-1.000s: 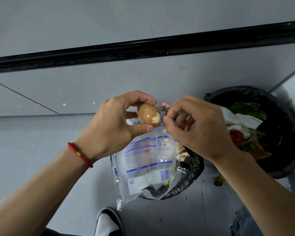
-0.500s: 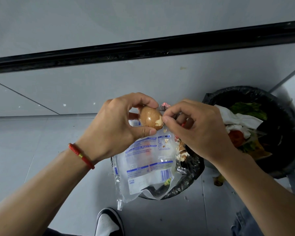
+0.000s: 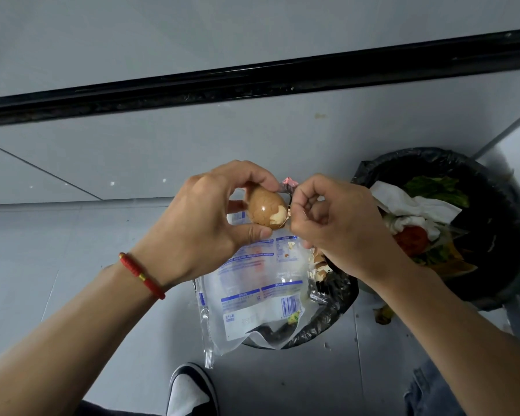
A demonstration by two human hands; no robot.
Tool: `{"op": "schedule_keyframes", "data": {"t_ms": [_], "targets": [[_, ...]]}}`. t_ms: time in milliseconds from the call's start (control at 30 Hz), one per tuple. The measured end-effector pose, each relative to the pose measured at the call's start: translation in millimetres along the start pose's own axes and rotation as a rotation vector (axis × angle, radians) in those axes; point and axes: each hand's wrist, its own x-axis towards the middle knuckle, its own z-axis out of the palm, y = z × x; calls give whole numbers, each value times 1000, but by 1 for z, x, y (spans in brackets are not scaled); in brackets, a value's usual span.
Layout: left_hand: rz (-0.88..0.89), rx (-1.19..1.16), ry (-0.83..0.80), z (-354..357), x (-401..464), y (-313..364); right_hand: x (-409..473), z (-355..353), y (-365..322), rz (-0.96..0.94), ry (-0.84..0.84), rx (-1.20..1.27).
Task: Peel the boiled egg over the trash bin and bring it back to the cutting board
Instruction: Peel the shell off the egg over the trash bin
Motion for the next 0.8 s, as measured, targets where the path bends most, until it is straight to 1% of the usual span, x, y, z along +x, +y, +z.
{"op": "schedule_keyframes", "data": {"t_ms": [133,367,400,533,600,667,800], "targets": [[-3,15,11,0,2,-1,1,-3,0,37,22,-11],[-20,-2,55,-1,4,-3,2,-4,-2,-32,66,-54],[-23,-4,62,-1,4,-3,1,-3,-4,-23,63,-35],[-26,-8,87,0,3,-3,0,1,-9,124,43,130],[-25,-8,101,0,2,-3,1,1,-8,162,19,235],[-20,-8,116,0,2,-3,2,0,-6,167,15,330],[10,25,142,0,1,-5,2,5,-4,136,46,380]]}}
